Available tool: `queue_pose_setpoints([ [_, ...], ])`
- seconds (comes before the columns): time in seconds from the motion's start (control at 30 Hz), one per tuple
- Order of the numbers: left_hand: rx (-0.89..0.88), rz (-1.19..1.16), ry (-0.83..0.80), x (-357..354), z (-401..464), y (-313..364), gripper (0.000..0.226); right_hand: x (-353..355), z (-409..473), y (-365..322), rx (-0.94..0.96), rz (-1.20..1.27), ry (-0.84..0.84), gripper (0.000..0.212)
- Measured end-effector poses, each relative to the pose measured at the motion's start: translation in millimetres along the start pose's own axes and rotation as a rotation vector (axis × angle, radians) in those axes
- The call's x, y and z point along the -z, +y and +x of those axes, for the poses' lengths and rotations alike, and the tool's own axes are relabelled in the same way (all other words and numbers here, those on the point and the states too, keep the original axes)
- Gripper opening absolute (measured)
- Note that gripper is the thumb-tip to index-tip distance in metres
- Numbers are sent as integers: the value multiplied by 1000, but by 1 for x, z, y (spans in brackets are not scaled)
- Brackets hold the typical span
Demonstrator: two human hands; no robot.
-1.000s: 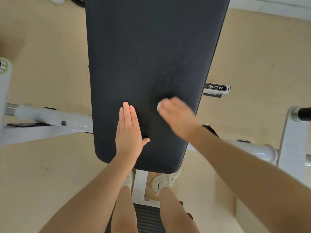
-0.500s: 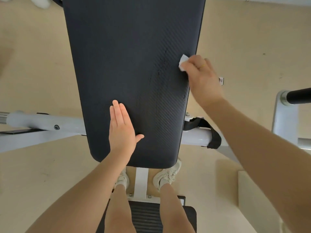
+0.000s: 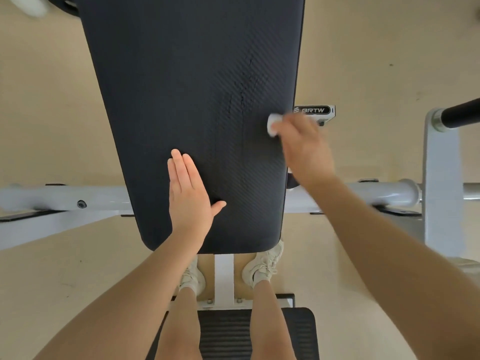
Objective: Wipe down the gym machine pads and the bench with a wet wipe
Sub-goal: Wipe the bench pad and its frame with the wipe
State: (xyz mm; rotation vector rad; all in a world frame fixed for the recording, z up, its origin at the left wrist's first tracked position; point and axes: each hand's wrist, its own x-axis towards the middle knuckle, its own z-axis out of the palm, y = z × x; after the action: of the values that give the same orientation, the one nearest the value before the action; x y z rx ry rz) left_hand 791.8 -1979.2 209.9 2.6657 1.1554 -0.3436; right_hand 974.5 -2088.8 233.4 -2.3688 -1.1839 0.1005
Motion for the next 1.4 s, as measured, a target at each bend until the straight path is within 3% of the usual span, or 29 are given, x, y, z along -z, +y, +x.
queue_pose_setpoints([
  [0.07, -12, 1, 7, -3, 0, -1, 120, 2, 24, 3, -49, -3, 46, 18],
  [0.17, -38, 14, 7, -6, 2, -1, 121, -24, 2, 5, 122, -23, 99, 17],
  [0.23, -38, 11, 0, -5, 2, -2, 120, -46, -47, 3, 203, -28, 6, 22],
  [0.37, -69, 12, 47, -7, 1, -6, 119, -69, -141, -8, 282, -96, -314, 53],
  [0.47, -95, -63, 30, -5, 1, -11, 113, -70, -149, -17, 258, -78, -396, 52],
  [0.57, -139, -272, 31, 2, 1, -22, 92, -53, -104, -28, 80, -42, -325, 31],
  [0.63, -160, -426, 50, 9, -1, -35, 76, -39, -54, -38, -35, -41, -121, 19],
  [0.7, -176, -496, 73, 16, -2, -52, 66, -38, -14, -50, -61, -54, 81, 17],
  [0.77, -172, -506, 123, 21, -1, -72, 61, -56, -3, -75, -18, -68, 119, 14],
  [0.83, -137, -530, 156, 22, 3, -93, 58, -86, -27, -109, 98, -117, -31, 16],
  [0.9, -35, -595, 151, 21, 5, -112, 58, -114, -69, -140, 205, -105, -238, 35],
  [1.0, 171, -794, 35, 21, 4, -134, 53, -140, -103, -168, 366, -24, -483, 46],
  [1.03, 188, -924, -35, 19, 3, -138, 49, -142, -98, -173, 371, 9, -495, 45],
  [1.17, 184, -1367, -278, 11, 4, -148, 43, -126, -21, -180, 208, -10, -218, 10],
  [1.27, 213, -1365, -255, 4, 12, -152, 29, -129, 28, -178, 301, -81, 14, 22],
  [1.4, 131, -1374, -113, -24, 21, -158, 29, -159, 20, -182, 399, -39, 61, 16],
])
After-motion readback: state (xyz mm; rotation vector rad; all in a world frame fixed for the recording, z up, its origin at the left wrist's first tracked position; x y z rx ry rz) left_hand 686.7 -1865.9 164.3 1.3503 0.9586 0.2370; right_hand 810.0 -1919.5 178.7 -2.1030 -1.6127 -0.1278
